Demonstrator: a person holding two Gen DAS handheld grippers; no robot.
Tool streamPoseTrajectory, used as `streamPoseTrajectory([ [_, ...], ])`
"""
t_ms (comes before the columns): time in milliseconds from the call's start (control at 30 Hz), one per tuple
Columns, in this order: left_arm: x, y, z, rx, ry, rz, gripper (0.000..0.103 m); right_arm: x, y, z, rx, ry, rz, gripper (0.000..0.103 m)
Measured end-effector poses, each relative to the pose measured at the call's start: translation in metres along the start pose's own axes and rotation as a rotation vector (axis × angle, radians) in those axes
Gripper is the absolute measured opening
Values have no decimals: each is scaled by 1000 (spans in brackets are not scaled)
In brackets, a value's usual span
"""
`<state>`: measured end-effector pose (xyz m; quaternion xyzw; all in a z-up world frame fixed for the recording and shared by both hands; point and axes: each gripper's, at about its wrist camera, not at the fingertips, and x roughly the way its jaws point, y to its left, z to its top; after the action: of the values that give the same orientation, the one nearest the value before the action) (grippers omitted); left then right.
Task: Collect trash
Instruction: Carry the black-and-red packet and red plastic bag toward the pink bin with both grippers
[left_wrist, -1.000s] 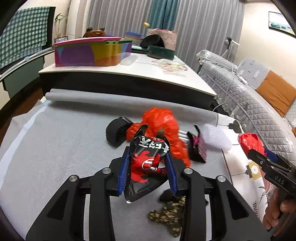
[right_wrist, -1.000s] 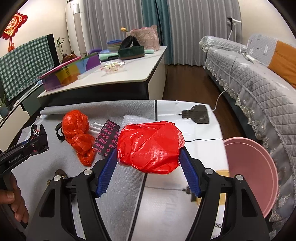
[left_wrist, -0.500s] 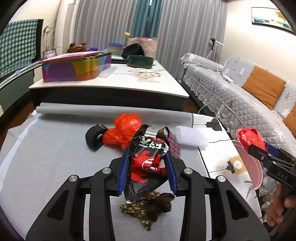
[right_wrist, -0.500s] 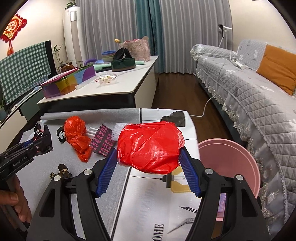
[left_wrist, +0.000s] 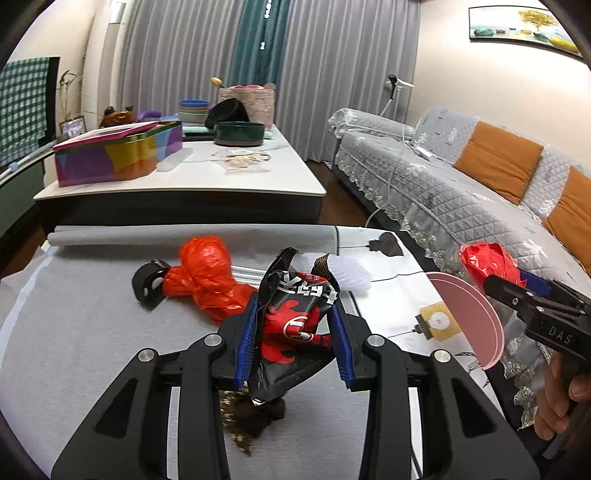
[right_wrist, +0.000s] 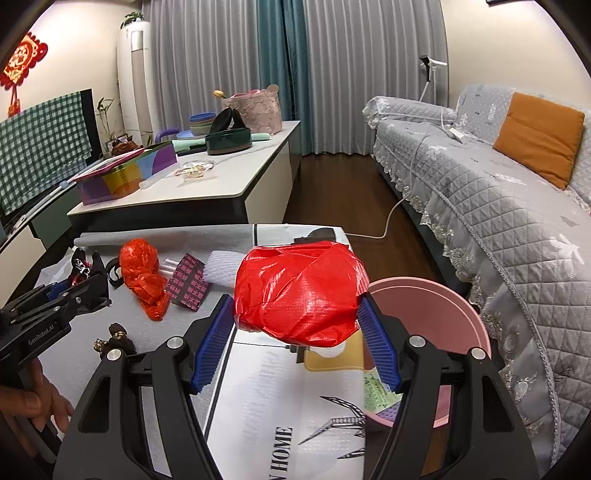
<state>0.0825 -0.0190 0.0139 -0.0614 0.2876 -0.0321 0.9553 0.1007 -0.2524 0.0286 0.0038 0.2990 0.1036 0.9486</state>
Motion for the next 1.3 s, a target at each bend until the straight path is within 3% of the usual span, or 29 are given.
streamPoseTrajectory([
  [1300, 22, -116, 12, 122, 23, -175, 36, -35, -109, 8, 195, -55, -158, 68],
])
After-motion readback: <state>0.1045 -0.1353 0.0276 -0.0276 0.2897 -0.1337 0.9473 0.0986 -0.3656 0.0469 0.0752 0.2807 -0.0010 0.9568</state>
